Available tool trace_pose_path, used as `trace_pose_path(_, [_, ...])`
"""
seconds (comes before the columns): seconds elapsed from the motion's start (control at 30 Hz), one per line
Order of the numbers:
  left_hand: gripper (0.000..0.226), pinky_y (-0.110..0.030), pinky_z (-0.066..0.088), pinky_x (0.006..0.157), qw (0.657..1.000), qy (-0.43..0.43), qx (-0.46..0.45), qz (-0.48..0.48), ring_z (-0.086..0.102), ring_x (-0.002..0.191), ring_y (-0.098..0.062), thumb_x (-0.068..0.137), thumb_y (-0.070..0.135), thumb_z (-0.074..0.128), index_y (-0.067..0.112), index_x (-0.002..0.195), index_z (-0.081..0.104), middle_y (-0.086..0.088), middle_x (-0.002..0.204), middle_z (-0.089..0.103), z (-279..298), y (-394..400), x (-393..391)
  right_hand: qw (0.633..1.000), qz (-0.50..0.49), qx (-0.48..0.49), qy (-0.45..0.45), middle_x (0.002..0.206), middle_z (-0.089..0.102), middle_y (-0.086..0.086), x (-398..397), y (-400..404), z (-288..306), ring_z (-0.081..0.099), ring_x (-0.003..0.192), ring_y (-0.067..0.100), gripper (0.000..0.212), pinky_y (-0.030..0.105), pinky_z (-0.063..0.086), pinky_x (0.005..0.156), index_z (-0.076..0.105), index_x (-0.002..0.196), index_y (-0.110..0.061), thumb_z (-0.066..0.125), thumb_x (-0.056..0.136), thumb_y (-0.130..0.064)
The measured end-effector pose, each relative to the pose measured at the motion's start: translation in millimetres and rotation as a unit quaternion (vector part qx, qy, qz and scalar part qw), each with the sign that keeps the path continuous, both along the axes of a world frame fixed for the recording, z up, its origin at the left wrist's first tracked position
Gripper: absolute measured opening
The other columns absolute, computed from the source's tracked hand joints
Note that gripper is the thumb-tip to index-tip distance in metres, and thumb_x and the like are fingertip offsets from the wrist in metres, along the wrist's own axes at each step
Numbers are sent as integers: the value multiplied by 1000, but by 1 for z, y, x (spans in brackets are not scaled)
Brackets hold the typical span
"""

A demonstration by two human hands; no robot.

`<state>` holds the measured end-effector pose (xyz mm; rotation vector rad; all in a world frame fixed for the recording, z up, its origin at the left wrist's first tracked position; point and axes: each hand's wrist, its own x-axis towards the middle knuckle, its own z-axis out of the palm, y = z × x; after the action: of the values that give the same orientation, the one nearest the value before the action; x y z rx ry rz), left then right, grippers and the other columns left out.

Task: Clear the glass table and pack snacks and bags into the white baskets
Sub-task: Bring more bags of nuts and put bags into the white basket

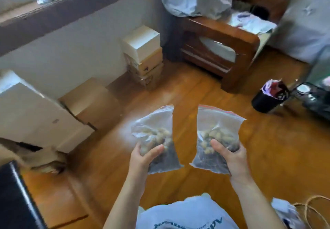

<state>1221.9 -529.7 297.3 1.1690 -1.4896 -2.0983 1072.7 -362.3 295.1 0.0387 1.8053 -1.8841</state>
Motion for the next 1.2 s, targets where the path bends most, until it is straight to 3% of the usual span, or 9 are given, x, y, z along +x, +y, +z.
trace_pose_path(0.07, [72, -33, 55, 71, 999, 1, 1, -41, 71, 84, -24, 43, 41, 76, 11, 108, 62, -5, 91, 75, 0, 36, -53, 998, -67, 2, 4, 89, 69, 5, -35, 47, -5, 70, 68, 9, 29, 18, 53, 51, 58, 75, -24, 80, 57, -18])
trace_pose_path(0.13, [67, -30, 57, 68, 996, 2, -4, -88, 72, 84, -26, 44, 41, 76, 15, 104, 64, -8, 93, 75, 0, 68, -101, 993, -119, -1, 11, 88, 71, -1, -65, 88, -8, 70, 69, 4, 28, 17, 53, 52, 61, 79, -25, 79, 61, -15])
trace_pose_path(0.23, [64, -26, 56, 63, 990, 2, -14, -142, 72, 83, -22, 43, 43, 77, 20, 101, 64, -4, 92, 75, 2, 105, -161, 986, -167, -3, 12, 83, 73, -15, -100, 138, -7, 69, 76, 1, 41, 14, 52, 54, 65, 91, -28, 79, 53, -29])
trace_pose_path(0.33, [69, -27, 55, 63, 983, -7, -16, -184, 71, 86, -27, 44, 43, 77, 14, 106, 64, -10, 95, 74, 0, 130, -207, 975, -220, 1, 5, 85, 73, -14, -127, 177, -11, 69, 79, 2, 48, 15, 52, 56, 64, 95, -27, 78, 50, -32])
trace_pose_path(0.57, [60, -22, 54, 57, 966, -20, -5, -258, 72, 80, -21, 52, 41, 75, 15, 105, 65, -7, 91, 75, -24, 154, -312, 940, -341, 7, -17, 72, 70, -26, -188, 230, -29, 66, 69, -9, 26, 8, 49, 51, 63, 85, -29, 75, 65, -18])
trace_pose_path(0.7, [56, -23, 54, 57, 954, -7, -1, -299, 72, 81, -21, 55, 40, 74, 15, 104, 66, -6, 91, 75, -36, 166, -392, 917, -396, 19, -33, 89, 73, -12, -243, 244, -35, 68, 85, 6, 30, 24, 52, 70, 65, 91, -28, 76, 63, -24])
trace_pose_path(0.83, [36, -22, 54, 55, 939, 11, -1, -344, 72, 75, -15, 66, 29, 70, 17, 100, 67, 0, 84, 75, -31, 167, -481, 898, -437, 24, -43, 101, 69, -2, -317, 243, -26, 65, 98, 20, 45, 39, 53, 83, 63, 95, -27, 75, 52, -35])
trace_pose_path(1.1, [41, -24, 56, 64, 906, 20, -22, -423, 72, 85, -17, 68, 34, 71, 16, 104, 66, -1, 92, 75, -15, 176, -633, 863, -502, 29, -38, 85, 72, -20, -424, 258, -19, 68, 84, 1, 43, 16, 53, 60, 63, 91, -35, 76, 50, -41])
trace_pose_path(1.2, [42, -26, 55, 64, 895, 6, -17, -446, 72, 85, -18, 61, 42, 73, 22, 98, 69, -1, 91, 75, -22, 198, -668, 844, -533, 32, -42, 93, 72, -14, -443, 273, -26, 69, 85, 3, 48, 17, 55, 63, 65, 96, -32, 77, 50, -39])
